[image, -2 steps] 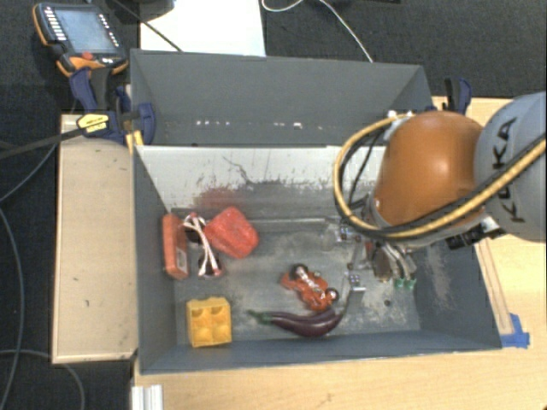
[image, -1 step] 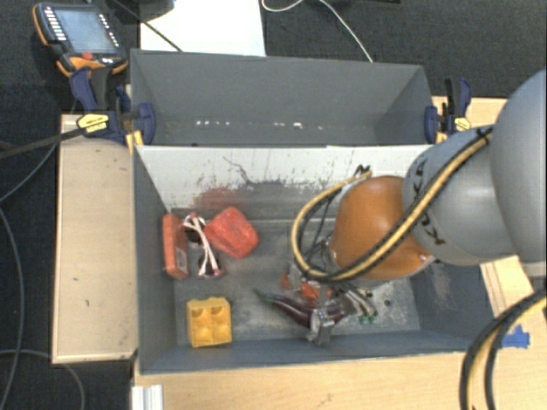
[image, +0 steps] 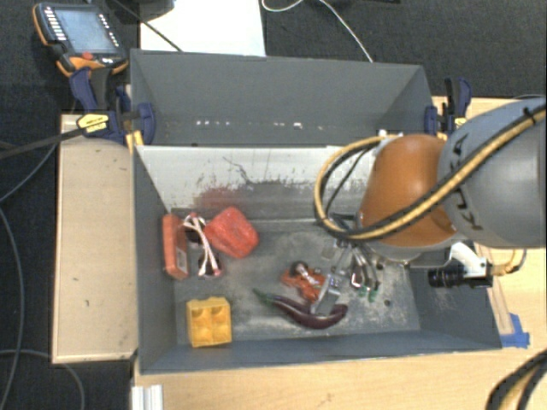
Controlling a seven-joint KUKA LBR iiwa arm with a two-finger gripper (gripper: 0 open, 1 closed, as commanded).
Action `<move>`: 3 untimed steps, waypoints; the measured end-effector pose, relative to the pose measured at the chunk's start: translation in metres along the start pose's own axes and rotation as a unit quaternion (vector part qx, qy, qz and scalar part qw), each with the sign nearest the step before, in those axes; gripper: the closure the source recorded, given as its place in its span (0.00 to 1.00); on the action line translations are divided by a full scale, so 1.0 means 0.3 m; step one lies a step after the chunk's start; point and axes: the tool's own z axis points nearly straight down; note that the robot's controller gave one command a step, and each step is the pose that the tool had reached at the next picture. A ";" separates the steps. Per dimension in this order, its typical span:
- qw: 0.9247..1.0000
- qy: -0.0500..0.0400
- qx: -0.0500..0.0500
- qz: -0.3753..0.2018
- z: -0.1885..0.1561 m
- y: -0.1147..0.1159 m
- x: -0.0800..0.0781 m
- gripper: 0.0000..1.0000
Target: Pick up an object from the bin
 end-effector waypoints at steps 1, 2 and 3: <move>0.962 -0.003 -0.002 -0.274 0.275 0.037 0.033 0.00; 1.000 0.000 -0.001 0.022 0.279 0.055 0.061 0.00; 0.962 -0.006 -0.003 -0.274 0.271 0.039 0.027 1.00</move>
Offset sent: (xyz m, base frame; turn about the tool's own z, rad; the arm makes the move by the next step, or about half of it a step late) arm -0.0109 0.0216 -0.0845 0.0448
